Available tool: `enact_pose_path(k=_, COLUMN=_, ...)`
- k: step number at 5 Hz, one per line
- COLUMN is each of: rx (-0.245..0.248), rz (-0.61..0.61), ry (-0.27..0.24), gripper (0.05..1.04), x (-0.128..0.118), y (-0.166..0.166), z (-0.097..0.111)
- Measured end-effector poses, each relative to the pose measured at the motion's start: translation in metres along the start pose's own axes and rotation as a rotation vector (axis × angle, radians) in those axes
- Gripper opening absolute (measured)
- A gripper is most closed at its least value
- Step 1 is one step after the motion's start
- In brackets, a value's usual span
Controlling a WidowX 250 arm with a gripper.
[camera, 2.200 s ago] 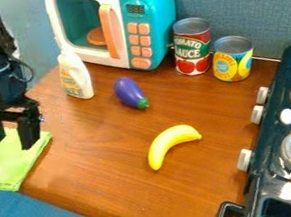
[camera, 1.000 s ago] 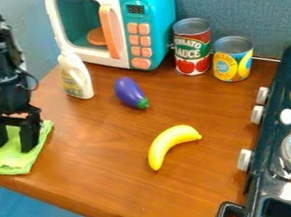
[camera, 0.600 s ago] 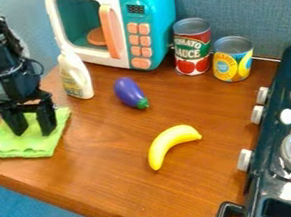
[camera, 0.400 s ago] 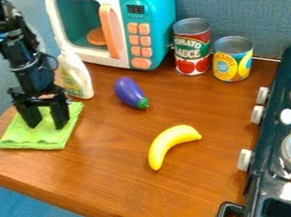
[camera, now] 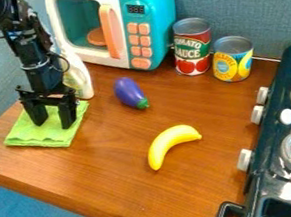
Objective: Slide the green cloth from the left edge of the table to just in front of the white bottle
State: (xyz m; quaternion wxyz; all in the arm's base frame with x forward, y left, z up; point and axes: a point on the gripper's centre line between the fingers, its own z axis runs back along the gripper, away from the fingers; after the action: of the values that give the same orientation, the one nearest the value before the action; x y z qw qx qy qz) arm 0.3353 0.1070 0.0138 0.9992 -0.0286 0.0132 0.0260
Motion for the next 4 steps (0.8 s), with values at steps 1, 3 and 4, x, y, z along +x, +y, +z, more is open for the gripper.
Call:
enact_pose_path(k=1, rx=0.061, rz=0.029, ry=0.025, gripper=1.0, x=-0.001, y=0.002, z=0.002)
enact_pose_path(k=3, rx=0.086, rz=0.041, ry=-0.024, gripper=1.0, x=0.0, y=0.011, z=0.026)
enact_pose_path(k=4, rx=0.099, rz=0.039, ry=-0.062, gripper=1.0, x=-0.004, y=0.017, z=0.042)
